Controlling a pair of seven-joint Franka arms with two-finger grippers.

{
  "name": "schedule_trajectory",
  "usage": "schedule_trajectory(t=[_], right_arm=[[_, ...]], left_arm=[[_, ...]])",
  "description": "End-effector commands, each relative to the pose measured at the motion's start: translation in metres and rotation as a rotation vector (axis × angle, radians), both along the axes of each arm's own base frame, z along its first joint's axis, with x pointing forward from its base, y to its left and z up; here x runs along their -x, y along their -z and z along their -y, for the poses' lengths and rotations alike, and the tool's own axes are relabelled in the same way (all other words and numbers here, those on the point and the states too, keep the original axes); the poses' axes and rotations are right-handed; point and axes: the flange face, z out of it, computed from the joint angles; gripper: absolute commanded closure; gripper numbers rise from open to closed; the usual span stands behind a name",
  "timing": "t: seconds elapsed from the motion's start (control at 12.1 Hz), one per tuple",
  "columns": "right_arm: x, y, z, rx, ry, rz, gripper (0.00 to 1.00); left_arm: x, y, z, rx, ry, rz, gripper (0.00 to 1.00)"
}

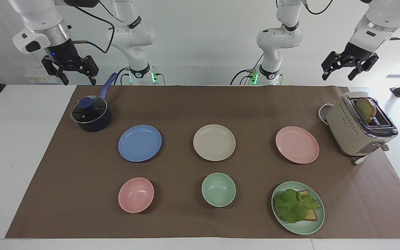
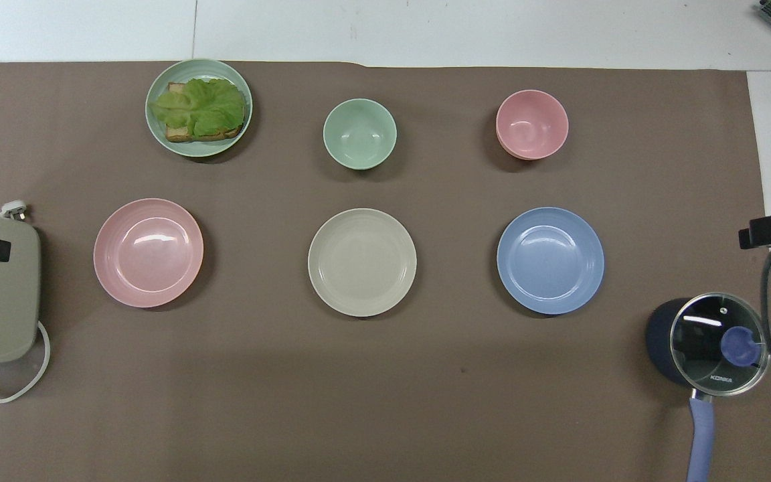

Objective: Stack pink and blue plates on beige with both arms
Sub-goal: 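Move the left gripper toward the rim of the pink plate, then grasp the pink plate rim with the left gripper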

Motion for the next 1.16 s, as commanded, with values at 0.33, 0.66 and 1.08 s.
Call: schedule_trajectory(t=[0.33,0.66,1.08], right_arm=[[-0.002,-0.003,-0.001,0.005,0.016,0.001,0.0],[-0.002,-0.003,-0.001,0.005,0.016,0.001,0.0],[-0.002,-0.003,-0.001,0.005,0.016,0.001,0.0]], left_arm=[[-0.008,0.087,-0.012,-0.018,-0.025,-0.048,0.0],[-0.015,0.183,-0.041,-0.017,-0.074,-0.022,0.0],[-0.032,0.291,-0.058,-0.008,-0.104,-0.065,0.0]])
